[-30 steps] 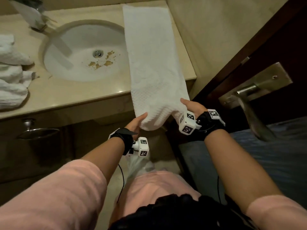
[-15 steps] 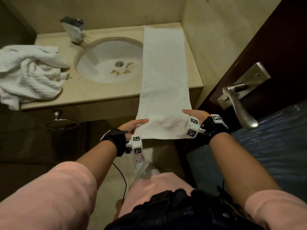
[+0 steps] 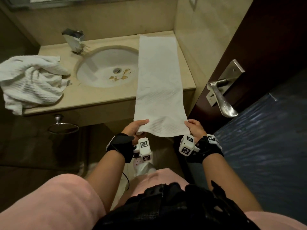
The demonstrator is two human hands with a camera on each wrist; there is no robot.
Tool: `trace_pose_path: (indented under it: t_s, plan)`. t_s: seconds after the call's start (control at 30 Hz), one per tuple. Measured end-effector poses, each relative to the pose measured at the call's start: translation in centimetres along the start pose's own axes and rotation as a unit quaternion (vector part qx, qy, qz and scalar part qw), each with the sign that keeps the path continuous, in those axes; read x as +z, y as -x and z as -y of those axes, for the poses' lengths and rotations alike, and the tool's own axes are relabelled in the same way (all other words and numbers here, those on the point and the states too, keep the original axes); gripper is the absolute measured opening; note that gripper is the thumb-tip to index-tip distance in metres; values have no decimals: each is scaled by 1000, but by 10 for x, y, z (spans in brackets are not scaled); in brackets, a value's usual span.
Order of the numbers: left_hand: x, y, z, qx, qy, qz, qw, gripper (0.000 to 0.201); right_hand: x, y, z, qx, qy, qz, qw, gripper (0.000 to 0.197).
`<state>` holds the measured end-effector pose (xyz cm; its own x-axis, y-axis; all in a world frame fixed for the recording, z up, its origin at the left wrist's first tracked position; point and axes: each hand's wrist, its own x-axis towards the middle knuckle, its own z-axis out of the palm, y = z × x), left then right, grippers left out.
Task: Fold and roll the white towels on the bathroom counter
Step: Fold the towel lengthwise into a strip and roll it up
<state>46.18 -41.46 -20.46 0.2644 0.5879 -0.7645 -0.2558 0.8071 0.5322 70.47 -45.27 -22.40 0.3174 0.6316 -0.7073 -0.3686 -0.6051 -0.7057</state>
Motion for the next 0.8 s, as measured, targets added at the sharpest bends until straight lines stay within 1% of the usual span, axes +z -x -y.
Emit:
trace_pose_path:
  t_s: [0.07, 0.1, 0.17, 0.23, 0.3, 0.37, 0.47, 0.53, 0.67, 0.73, 0.8]
  plan:
    - [1, -1, 4, 9, 31, -30, 999, 30, -3, 2, -9, -16, -54, 8, 998, 20]
    - [1, -1, 7, 20, 36, -52, 998, 33, -5, 2, -14, -25, -77, 8, 997, 20]
    - [1, -2, 13, 54, 48, -105, 992, 34, -8, 7, -21, -38, -101, 2, 994, 20]
    - [-1, -4, 18, 91, 36, -135, 986, 35, -10, 11, -25, -44, -109, 0, 993, 14]
    - [-2, -5, 25, 114, 10, -156, 981, 31, -12, 16, -29, -46, -109, 4, 993, 7]
    - [-2, -5, 30, 124, 3, -162, 979, 31, -14, 19, -33, -46, -109, 15, 993, 6]
    - [-3, -6, 34, 131, 8, -159, 979, 34, -15, 22, -36, -44, -100, 39, 993, 13]
    - [-4, -6, 34, 129, 7, -160, 979, 34, -16, 24, -36, -38, -92, 52, 994, 12]
    - [-4, -4, 32, 132, 13, -155, 979, 36, -18, 28, -34, -32, -40, 68, 996, 27]
    - [-2, -3, 30, 131, 19, -155, 979, 36, -18, 28, -32, -33, -13, 64, 997, 25]
    - [-2, -1, 27, 132, 20, -157, 979, 35, -15, 29, -28, -35, 11, 64, 997, 15]
